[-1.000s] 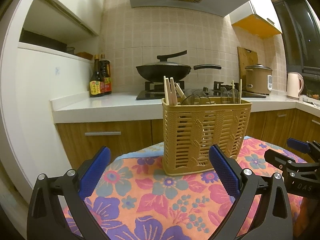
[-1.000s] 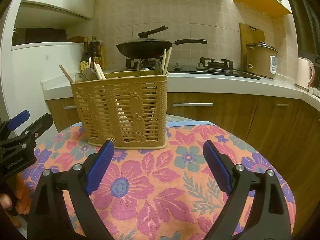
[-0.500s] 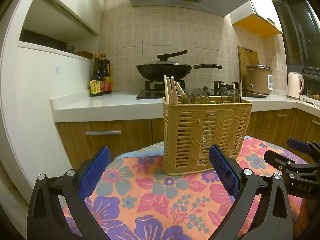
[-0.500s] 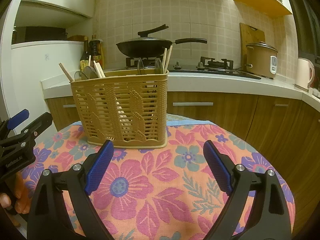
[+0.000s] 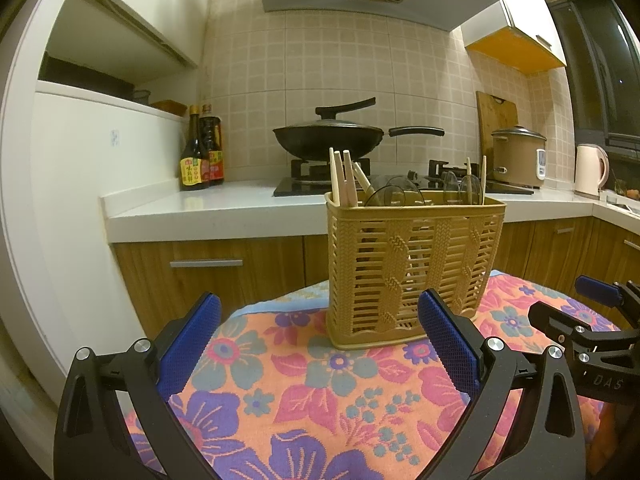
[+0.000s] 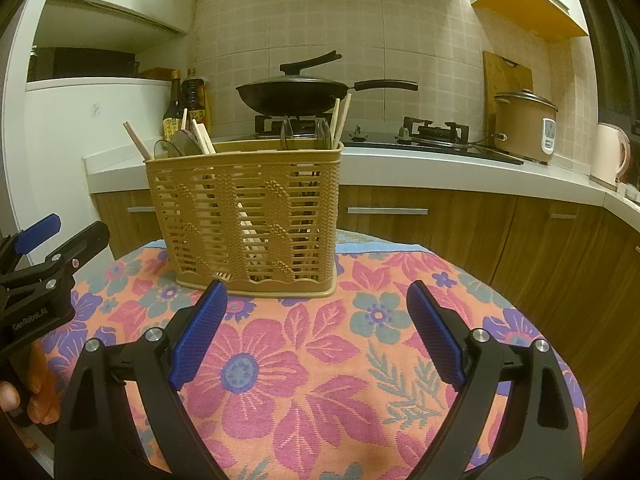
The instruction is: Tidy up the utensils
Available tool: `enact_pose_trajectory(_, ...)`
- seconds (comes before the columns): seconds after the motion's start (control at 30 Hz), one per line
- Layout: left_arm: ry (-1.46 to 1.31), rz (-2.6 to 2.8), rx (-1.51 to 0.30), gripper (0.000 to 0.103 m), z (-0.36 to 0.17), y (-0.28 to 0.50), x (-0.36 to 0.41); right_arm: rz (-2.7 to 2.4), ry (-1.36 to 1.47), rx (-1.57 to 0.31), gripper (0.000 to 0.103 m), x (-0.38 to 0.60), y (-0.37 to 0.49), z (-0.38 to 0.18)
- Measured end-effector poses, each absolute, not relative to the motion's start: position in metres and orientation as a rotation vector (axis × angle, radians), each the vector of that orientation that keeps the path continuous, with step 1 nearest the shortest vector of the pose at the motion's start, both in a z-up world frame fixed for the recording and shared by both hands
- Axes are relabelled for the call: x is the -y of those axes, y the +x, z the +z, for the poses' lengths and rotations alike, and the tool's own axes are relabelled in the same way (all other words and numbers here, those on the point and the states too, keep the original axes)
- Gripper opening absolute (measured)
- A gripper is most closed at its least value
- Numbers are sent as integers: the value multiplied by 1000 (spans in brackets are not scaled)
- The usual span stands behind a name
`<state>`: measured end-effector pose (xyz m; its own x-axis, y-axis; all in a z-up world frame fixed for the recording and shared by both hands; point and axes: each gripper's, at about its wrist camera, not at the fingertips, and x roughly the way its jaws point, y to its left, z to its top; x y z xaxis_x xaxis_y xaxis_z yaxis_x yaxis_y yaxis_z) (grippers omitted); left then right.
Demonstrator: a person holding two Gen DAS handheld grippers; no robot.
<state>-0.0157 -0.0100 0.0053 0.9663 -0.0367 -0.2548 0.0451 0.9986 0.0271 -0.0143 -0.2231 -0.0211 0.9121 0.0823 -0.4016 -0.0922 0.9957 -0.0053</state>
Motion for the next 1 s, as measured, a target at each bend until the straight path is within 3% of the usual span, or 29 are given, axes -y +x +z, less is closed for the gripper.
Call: enact_pose_trajectory(1.0,29,-39,-272,96,3,-13,9,88,-20,-419,87,226,-13,-22)
